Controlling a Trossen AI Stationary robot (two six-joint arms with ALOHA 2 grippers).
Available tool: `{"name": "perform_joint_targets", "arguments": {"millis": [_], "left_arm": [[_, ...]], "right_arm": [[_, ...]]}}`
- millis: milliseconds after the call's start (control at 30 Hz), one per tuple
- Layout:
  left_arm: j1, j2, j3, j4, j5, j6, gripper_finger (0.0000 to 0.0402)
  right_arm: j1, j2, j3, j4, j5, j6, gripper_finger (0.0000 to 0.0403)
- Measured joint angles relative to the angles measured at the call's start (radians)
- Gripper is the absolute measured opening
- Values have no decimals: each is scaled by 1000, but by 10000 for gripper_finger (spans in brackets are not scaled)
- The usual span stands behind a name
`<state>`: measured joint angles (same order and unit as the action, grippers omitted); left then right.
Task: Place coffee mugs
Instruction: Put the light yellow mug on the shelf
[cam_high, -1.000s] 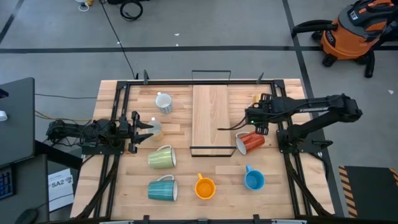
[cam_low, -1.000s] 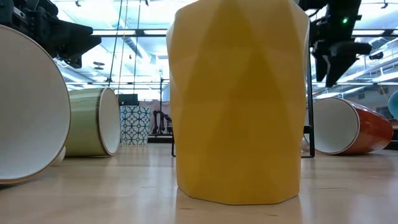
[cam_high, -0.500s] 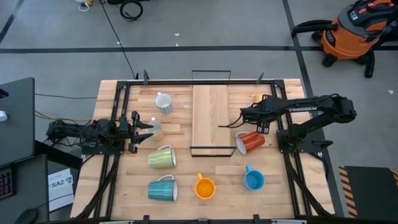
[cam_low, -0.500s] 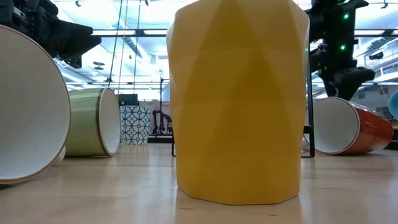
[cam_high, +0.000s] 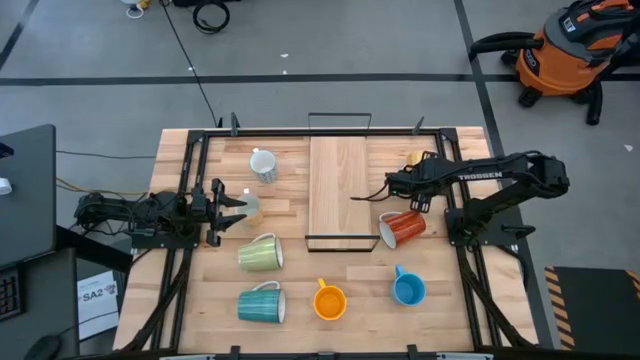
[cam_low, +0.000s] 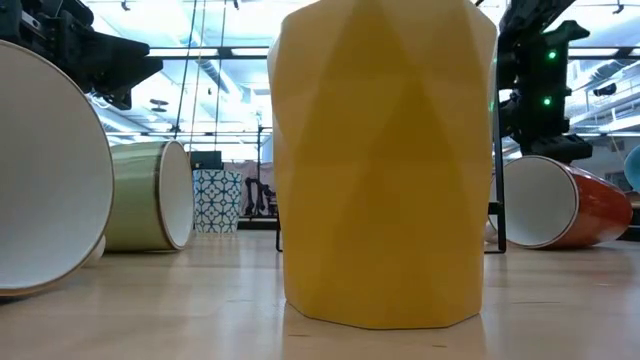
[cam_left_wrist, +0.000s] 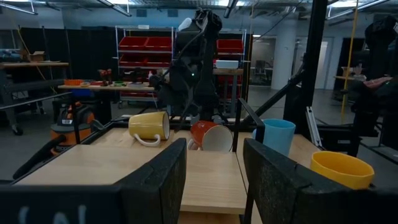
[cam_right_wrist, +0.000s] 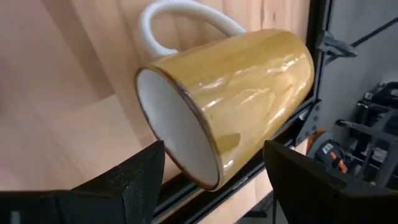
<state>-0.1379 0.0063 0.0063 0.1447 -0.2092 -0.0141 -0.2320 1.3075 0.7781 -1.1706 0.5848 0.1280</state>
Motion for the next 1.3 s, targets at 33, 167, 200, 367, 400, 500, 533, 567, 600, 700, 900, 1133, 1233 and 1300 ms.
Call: {"name": "perform_joint_targets", "arguments": {"millis": [33, 167, 200, 367, 400, 500, 533, 567, 600, 700, 900, 1133, 1233, 1300], "left_arm": [[0, 0, 0, 0, 0, 0, 167], [0, 0, 0, 0, 0, 0, 167], [0, 0, 0, 0, 0, 0, 167], [0, 0, 0, 0, 0, 0, 167], [0, 0, 0, 0, 0, 0, 167], [0, 0, 0, 0, 0, 0, 167], [0, 0, 0, 0, 0, 0, 167], [0, 0, 0, 0, 0, 0, 167], [0, 0, 0, 0, 0, 0, 167], [0, 0, 0, 0, 0, 0, 167], [0, 0, 0, 0, 0, 0, 167], [0, 0, 0, 0, 0, 0, 167], [0, 0, 0, 0, 0, 0, 167], [0, 0, 0, 0, 0, 0, 167]], "right_arm": [[-5, 0, -8, 13, -1, 0, 279], [-23, 0, -16, 62, -4, -31, 279], [-26, 0, -19, 77, 3, -32, 279], [-47, 0, -30, 108, 18, -35, 269], [-51, 0, -31, 106, 18, -41, 264], [-64, 0, -31, 110, 18, -45, 248], [-67, 0, -31, 110, 18, -45, 242], [-70, 0, -31, 110, 19, -45, 235], [-73, 0, -31, 111, 20, -45, 228], [-79, 0, -30, 115, 22, -45, 204], [-79, -1, -30, 126, 26, -45, 156], [-79, -2, -28, 128, 49, -45, 111], [-79, -3, -27, 128, 63, -45, 99], [-79, -3, -27, 128, 78, -45, 94]]}}
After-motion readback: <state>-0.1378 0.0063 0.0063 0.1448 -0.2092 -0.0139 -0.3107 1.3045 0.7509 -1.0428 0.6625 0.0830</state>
